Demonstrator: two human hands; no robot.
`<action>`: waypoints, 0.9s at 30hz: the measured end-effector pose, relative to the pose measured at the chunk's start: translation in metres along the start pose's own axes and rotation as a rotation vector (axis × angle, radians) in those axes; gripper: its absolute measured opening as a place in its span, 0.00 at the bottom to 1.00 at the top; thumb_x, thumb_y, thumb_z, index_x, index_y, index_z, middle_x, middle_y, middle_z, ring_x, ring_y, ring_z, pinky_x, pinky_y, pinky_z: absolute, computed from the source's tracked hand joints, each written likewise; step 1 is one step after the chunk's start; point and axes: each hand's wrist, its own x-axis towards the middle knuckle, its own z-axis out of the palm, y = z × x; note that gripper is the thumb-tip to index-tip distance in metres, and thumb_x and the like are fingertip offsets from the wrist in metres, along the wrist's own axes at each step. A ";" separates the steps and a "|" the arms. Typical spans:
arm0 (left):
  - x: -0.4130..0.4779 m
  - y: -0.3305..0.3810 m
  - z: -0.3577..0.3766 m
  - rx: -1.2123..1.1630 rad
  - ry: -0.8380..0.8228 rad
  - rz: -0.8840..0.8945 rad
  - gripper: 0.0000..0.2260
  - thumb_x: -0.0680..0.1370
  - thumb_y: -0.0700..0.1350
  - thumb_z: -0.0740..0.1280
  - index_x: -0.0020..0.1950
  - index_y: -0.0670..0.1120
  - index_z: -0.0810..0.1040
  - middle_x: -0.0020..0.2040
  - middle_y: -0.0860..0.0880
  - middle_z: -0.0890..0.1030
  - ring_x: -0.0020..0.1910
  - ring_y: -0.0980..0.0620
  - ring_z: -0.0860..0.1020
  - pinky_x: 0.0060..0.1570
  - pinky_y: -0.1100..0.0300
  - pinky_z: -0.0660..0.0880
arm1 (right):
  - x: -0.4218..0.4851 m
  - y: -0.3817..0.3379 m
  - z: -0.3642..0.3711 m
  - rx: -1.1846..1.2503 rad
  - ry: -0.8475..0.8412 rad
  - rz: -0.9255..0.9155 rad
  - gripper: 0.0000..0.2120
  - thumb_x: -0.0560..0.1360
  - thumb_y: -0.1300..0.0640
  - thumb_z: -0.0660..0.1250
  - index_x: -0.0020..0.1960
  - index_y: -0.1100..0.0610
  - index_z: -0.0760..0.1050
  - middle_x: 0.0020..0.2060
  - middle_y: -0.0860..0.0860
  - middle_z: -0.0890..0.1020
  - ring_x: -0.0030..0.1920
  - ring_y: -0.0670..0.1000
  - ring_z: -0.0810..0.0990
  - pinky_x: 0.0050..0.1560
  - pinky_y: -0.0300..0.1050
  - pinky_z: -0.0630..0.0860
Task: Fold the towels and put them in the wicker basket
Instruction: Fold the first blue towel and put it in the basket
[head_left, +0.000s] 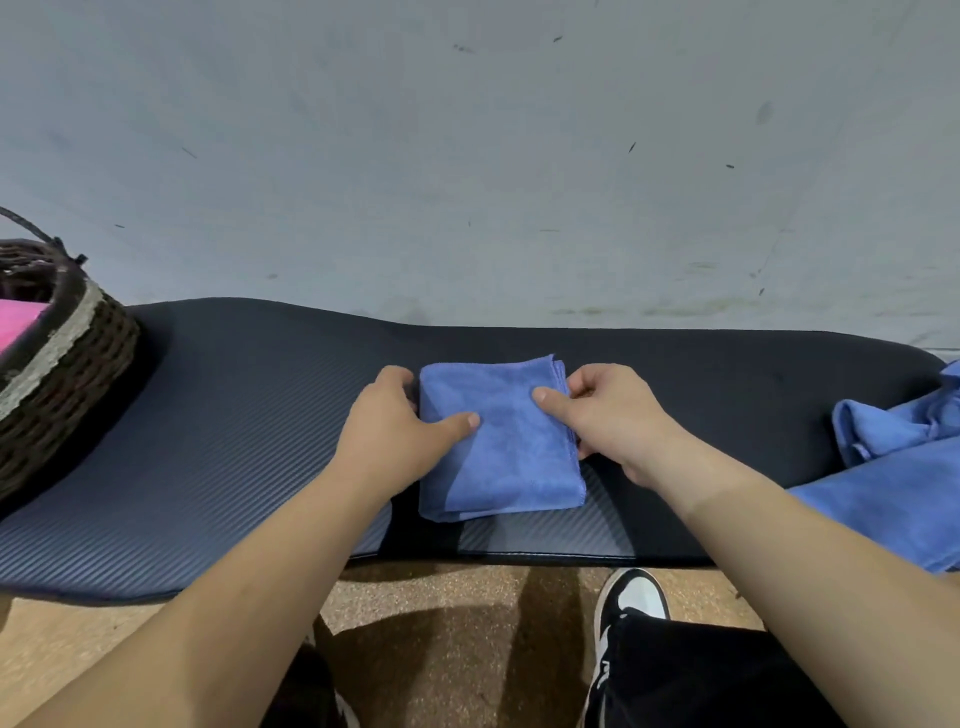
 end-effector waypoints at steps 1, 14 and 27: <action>0.001 -0.003 0.001 -0.003 -0.011 -0.019 0.26 0.69 0.60 0.79 0.56 0.47 0.74 0.45 0.54 0.80 0.47 0.54 0.80 0.40 0.59 0.75 | 0.002 0.001 0.000 -0.035 0.019 -0.004 0.15 0.75 0.52 0.76 0.50 0.62 0.75 0.41 0.54 0.83 0.32 0.51 0.81 0.31 0.46 0.81; -0.001 0.003 -0.005 -0.184 -0.070 -0.015 0.17 0.70 0.54 0.80 0.48 0.48 0.78 0.44 0.50 0.82 0.46 0.50 0.83 0.47 0.48 0.82 | -0.007 0.009 0.006 -0.811 -0.378 -0.270 0.55 0.68 0.28 0.72 0.82 0.35 0.41 0.83 0.46 0.36 0.82 0.51 0.30 0.81 0.54 0.34; -0.027 0.052 0.007 -0.272 -0.063 0.138 0.17 0.73 0.50 0.78 0.59 0.53 0.79 0.42 0.53 0.83 0.43 0.57 0.82 0.49 0.60 0.80 | -0.015 0.003 0.010 -0.773 -0.142 -0.312 0.39 0.48 0.21 0.60 0.56 0.35 0.68 0.57 0.46 0.62 0.60 0.53 0.64 0.64 0.50 0.63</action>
